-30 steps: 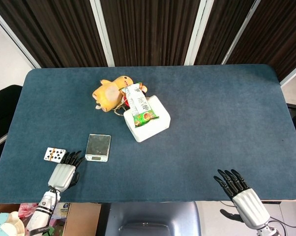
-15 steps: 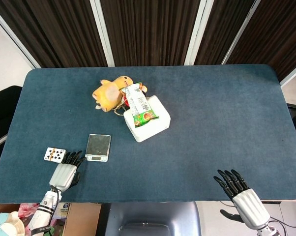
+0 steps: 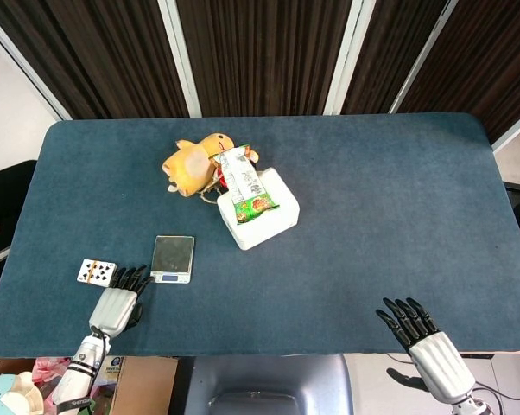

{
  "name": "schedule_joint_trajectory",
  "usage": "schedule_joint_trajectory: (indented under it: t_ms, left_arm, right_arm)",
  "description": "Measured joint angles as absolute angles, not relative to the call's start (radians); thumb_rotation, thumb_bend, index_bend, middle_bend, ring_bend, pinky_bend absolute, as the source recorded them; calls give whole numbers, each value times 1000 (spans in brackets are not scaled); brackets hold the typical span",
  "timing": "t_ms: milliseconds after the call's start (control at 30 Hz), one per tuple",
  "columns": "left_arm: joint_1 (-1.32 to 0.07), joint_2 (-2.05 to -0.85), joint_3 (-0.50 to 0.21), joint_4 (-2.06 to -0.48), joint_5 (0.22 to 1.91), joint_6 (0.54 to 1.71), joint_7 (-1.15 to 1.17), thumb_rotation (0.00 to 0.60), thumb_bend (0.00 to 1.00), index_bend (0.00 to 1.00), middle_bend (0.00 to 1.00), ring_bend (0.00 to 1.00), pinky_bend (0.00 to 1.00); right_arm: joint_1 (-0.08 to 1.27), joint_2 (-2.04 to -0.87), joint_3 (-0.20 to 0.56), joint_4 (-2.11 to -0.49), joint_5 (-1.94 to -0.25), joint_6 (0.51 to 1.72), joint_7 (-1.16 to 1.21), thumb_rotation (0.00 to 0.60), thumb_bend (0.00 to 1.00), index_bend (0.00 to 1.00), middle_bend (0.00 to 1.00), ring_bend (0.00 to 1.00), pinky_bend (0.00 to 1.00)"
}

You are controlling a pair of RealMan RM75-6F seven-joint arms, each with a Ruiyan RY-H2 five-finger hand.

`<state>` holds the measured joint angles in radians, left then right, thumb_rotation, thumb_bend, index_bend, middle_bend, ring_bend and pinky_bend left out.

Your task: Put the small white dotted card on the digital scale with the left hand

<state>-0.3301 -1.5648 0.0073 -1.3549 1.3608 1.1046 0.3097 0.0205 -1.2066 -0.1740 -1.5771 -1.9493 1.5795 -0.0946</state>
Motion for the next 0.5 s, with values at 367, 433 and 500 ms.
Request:
schedule_joint_trajectory:
  t_ms: [367, 433, 500]
  left_arm:
    - [-337, -1571, 10, -1348, 1347, 1094, 334, 600, 591, 199, 0, 0, 0]
    - [-337, -1570, 13, -1350, 1352, 1100, 341, 600, 591, 205, 0, 0, 0]
    - [-337, -1569, 13, -1353, 1357, 1107, 341, 600, 593, 186, 0, 0, 0]
  right_arm:
    - [19, -1207, -173, -1577, -1948, 1583, -93, 600, 180, 0, 0, 0, 0]
    - [19, -1207, -173, -1577, -1948, 1583, -93, 600, 179, 0, 0, 0, 0]
    - [19, -1207, -173, -1577, -1948, 1582, -93, 600, 179, 0, 0, 0, 0]
